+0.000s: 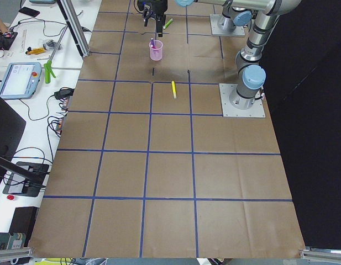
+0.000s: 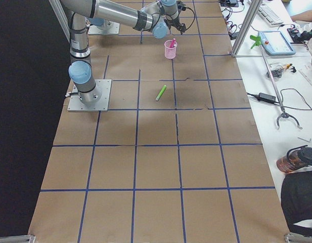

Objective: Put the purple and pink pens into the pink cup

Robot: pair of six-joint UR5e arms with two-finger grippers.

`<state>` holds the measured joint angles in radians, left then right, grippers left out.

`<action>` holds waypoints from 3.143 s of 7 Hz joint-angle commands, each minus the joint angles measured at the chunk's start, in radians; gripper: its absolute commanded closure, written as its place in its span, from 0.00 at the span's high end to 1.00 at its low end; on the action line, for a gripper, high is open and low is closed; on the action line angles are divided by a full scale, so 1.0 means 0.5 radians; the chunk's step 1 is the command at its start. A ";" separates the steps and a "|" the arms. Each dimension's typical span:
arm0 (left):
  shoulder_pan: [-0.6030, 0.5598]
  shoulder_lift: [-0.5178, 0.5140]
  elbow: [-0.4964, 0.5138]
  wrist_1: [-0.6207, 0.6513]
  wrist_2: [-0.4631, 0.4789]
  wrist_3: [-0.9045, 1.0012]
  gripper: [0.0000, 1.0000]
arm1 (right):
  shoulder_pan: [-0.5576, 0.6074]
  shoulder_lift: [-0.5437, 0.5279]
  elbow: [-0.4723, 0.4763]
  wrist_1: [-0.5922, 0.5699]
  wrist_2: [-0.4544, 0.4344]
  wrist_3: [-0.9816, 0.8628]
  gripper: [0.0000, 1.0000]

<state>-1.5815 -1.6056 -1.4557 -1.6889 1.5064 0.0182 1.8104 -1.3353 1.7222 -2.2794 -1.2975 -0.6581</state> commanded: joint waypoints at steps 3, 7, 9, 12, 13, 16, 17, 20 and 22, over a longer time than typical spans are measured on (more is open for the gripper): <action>0.000 0.002 0.000 0.000 0.000 0.000 0.98 | -0.524 -0.142 -0.291 0.971 -0.301 0.159 1.00; -0.003 -0.007 0.000 0.003 0.000 -0.009 0.98 | -0.633 -0.299 -0.297 1.319 -0.283 1.044 1.00; -0.003 -0.007 0.000 0.003 0.000 -0.009 0.98 | -0.459 -0.290 -0.297 1.365 -0.335 1.395 1.00; -0.003 -0.004 0.000 0.003 0.000 -0.006 0.98 | -0.482 -0.266 -0.568 1.743 -0.607 1.402 1.00; -0.003 -0.004 0.000 0.003 0.000 -0.006 0.98 | -0.507 -0.272 -0.615 1.831 -0.651 1.411 1.00; -0.003 -0.007 0.000 0.003 0.000 -0.003 0.98 | -0.507 -0.296 -0.637 1.813 -0.633 1.573 0.98; -0.003 -0.007 0.000 0.003 0.000 -0.003 0.98 | -0.507 -0.278 -0.619 1.704 -0.633 1.577 0.98; -0.003 -0.007 0.000 0.003 0.000 -0.003 0.98 | -0.501 -0.272 -0.619 1.675 -0.633 1.577 0.99; -0.003 -0.007 0.000 0.003 0.000 -0.003 0.98 | -0.501 -0.272 -0.619 1.675 -0.633 1.577 0.99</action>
<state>-1.5830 -1.6091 -1.4557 -1.6873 1.5063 0.0169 1.5600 -1.4720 1.4129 -1.4416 -1.6137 0.1304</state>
